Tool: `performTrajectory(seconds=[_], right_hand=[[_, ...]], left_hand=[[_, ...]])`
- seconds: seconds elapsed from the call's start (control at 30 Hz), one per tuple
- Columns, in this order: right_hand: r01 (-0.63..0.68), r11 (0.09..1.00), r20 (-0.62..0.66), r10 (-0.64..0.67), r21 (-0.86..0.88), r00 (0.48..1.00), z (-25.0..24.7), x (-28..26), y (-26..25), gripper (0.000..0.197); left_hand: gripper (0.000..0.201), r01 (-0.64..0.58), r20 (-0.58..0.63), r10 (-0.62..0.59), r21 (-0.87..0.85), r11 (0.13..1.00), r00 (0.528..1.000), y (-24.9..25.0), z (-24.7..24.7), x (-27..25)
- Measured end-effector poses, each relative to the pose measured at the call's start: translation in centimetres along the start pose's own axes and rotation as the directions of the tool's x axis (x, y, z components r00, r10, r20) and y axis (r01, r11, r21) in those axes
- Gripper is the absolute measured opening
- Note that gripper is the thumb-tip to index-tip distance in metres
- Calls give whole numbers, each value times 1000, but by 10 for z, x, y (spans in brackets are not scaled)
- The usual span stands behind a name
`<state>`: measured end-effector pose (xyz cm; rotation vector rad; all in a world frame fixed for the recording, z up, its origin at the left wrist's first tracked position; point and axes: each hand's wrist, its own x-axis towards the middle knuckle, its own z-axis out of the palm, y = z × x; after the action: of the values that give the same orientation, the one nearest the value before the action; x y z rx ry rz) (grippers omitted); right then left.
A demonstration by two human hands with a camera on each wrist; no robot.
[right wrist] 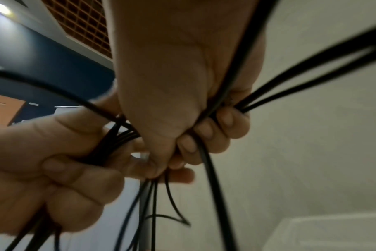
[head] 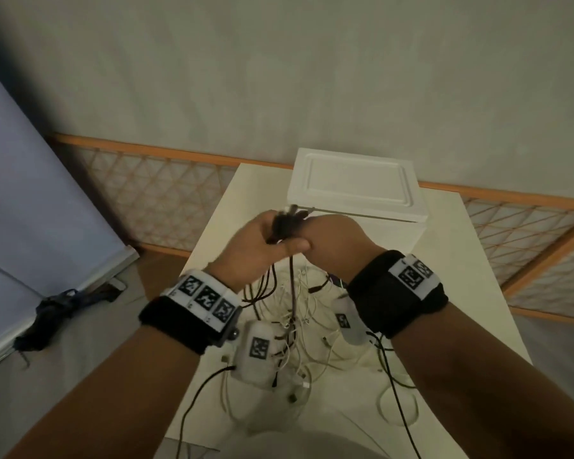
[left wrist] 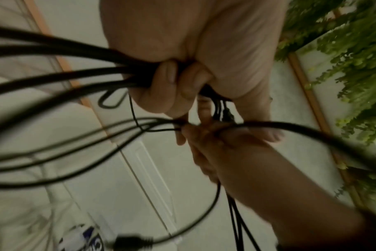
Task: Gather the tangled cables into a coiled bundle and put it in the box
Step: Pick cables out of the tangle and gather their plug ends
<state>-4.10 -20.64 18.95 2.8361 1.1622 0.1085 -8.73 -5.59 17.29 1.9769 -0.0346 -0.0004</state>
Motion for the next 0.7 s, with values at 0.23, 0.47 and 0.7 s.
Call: performTrajectory(seconds=[0.23,0.47,0.7], right_hand=[[-73,982,53,64,175,997,-7,6,8,27],[-129,517,101,81,846,992,-20,-8,8,29],[-275,746,76,289,606,954,3,-34,64,30]], left_hand=[[27,-81,156,28,343,936,987,-8,-11,20],[23,-261,191,207,330,907,960,12,-39,25],[28,-133,-143,213,430,893,967,5,-101,38]])
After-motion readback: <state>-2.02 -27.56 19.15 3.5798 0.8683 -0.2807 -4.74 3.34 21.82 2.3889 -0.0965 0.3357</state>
